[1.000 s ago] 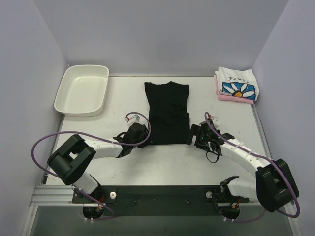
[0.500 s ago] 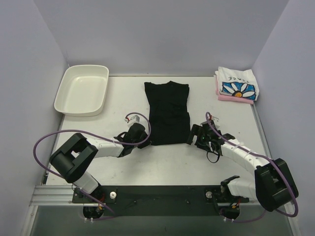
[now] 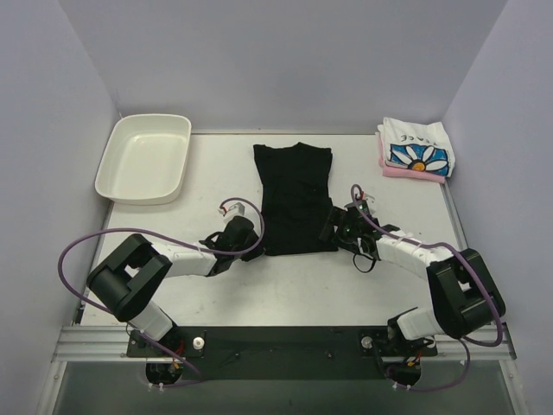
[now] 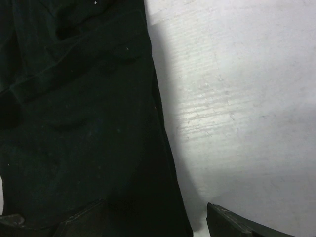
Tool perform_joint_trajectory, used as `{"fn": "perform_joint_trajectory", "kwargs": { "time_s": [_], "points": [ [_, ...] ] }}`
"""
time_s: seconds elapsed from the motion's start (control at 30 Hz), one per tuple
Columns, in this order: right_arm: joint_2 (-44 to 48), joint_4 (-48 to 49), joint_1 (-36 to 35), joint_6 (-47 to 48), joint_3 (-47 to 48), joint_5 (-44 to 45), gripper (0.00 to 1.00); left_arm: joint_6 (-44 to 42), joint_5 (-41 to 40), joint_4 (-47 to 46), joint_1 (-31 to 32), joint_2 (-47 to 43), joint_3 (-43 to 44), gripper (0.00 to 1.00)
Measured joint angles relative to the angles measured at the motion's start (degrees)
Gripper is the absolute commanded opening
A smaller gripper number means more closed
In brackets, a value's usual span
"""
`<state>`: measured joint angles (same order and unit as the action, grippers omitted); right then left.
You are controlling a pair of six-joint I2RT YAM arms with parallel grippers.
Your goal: Fold and stack the t-shirts
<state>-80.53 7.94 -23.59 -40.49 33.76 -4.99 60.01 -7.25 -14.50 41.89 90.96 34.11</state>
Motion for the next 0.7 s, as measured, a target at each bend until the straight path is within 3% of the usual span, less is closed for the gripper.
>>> {"fn": "perform_joint_trajectory", "kwargs": {
  "time_s": [0.2, 0.53, 0.7],
  "points": [
    [-1.4, 1.5, 0.0, -0.6, 0.0, -0.9, 0.49, 0.0, 0.7, -0.6, -0.5, -0.1, -0.4, 0.02],
    [-1.4, 0.0, 0.0, -1.0, -0.1, -1.3, 0.38, 0.0, 2.3, -1.1, -1.5, -0.2, -0.9, 0.02],
    [-1.2, -0.9, 0.0, -1.0, -0.4, -1.3, 0.24, -0.2, 2.7, -1.1, -1.7, -0.2, -0.9, 0.01]
  ]
}}
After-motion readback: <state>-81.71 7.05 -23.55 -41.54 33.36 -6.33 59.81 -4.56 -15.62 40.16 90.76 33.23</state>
